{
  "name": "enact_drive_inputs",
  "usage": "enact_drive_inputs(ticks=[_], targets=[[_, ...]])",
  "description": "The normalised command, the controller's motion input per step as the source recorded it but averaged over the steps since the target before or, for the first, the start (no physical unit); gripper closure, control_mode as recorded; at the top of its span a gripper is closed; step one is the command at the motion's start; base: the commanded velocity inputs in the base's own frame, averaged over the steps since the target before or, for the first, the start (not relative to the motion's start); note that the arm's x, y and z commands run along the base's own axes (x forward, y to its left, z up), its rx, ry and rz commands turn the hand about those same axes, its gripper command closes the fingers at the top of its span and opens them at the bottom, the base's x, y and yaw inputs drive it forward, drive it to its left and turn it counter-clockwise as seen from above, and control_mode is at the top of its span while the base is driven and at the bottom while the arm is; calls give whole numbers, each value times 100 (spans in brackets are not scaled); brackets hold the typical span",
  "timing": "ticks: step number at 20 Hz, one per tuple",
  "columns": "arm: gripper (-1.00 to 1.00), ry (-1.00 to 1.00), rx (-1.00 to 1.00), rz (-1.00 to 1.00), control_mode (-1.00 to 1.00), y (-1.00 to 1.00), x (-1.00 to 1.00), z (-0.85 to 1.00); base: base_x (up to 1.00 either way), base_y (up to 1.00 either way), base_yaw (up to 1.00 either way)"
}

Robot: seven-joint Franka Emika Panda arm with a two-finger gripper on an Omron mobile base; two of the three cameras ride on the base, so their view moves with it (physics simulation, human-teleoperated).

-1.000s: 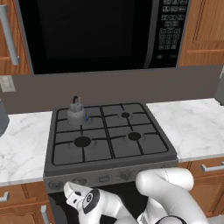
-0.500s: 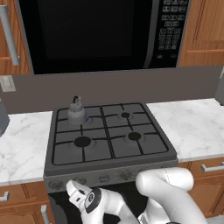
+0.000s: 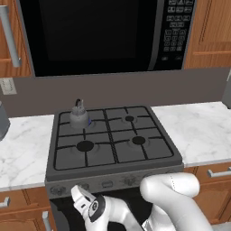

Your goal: The kettle is done boiling. Turn off the stove, then wait for 300 timesteps before moving the kettle to the dining table.

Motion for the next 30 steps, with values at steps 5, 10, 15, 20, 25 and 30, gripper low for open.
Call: enact_drive_inputs(ticks=[5, 10, 15, 20, 25, 30], targets=[[100, 0, 13, -5, -100, 5, 0, -8, 0, 0, 0], [100, 0, 15, -7, -100, 3, 0, -2, 0, 0, 0], [100, 0, 16, -6, -100, 1, 0, 0, 0, 0, 0], [100, 0, 16, -4, -100, 0, 0, -2, 0, 0, 0], [100, 1, 19, -2, -100, 0, 0, -4, 0, 0, 0], [100, 2, 20, 0, -100, -1, 0, -6, 0, 0, 0]])
